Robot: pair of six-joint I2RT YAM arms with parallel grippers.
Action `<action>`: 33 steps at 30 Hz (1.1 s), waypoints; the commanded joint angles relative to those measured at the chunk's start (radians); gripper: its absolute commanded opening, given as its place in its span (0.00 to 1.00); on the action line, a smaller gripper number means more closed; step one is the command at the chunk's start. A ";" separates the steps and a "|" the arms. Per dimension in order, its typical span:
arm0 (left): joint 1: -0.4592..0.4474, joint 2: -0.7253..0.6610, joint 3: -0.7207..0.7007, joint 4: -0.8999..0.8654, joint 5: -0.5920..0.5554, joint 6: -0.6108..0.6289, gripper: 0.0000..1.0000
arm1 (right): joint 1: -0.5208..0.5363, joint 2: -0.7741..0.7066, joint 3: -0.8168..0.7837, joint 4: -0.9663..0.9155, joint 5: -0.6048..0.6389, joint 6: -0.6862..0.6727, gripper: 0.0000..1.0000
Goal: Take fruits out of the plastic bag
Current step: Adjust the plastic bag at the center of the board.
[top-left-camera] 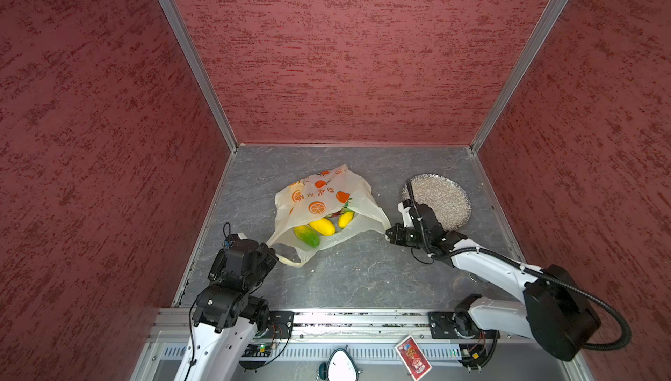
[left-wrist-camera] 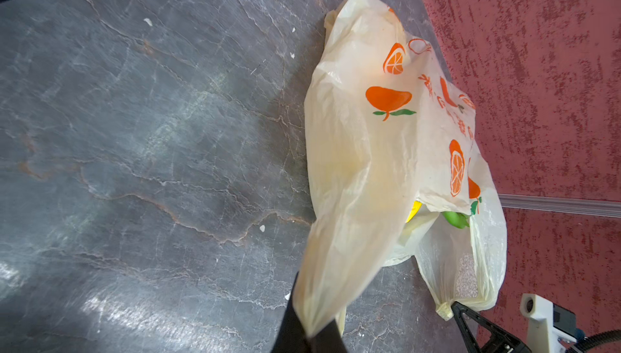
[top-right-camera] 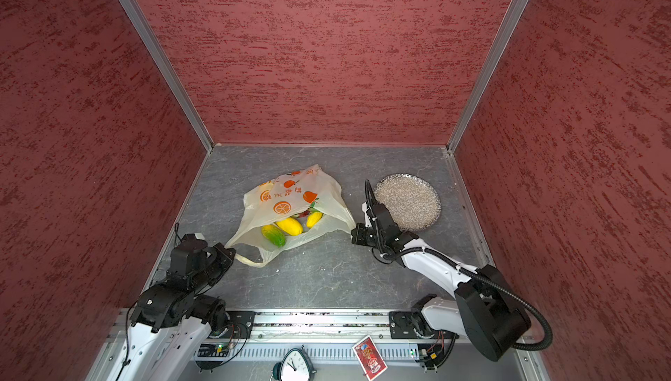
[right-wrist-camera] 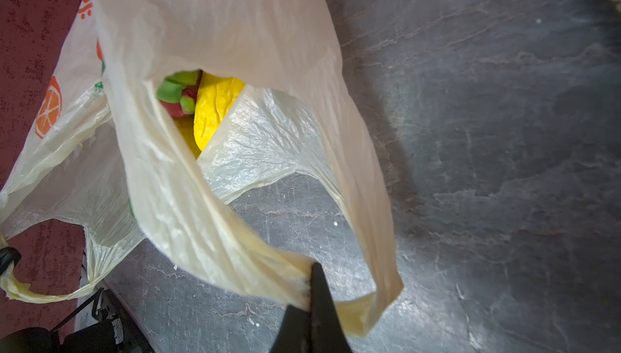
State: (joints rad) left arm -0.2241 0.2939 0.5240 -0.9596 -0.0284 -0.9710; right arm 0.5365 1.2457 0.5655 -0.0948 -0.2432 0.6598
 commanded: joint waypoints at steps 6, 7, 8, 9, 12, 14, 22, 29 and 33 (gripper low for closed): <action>0.006 0.035 0.091 0.129 0.123 0.171 0.43 | -0.017 0.003 -0.012 0.024 -0.013 0.012 0.00; 0.006 0.056 0.129 0.124 0.119 0.192 0.45 | -0.017 0.004 -0.013 0.024 -0.013 0.013 0.00; 0.006 0.082 0.179 0.119 0.114 0.224 0.47 | -0.017 0.003 -0.013 0.025 -0.013 0.012 0.00; 0.006 0.114 0.234 0.116 0.114 0.260 0.49 | -0.017 0.001 -0.014 0.025 -0.014 0.012 0.00; 0.006 0.232 0.395 0.121 0.146 0.385 0.54 | -0.018 -0.005 -0.018 0.025 -0.014 0.012 0.05; 0.006 0.353 0.515 0.098 0.196 0.482 0.57 | -0.018 -0.009 -0.018 0.025 -0.013 0.012 0.21; -0.145 0.575 0.720 -0.089 0.122 0.712 0.56 | -0.017 -0.236 0.037 -0.118 0.059 -0.043 0.55; -0.255 0.579 0.580 -0.097 0.125 0.737 0.60 | 0.045 -0.295 0.212 -0.276 0.018 -0.115 0.54; -0.310 0.597 0.530 -0.057 0.092 0.721 0.61 | 0.168 -0.203 0.313 -0.319 0.053 -0.155 0.54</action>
State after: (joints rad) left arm -0.5079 0.8867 1.0729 -1.0317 0.0929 -0.2714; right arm 0.6434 0.9901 0.8326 -0.3309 -0.2119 0.5541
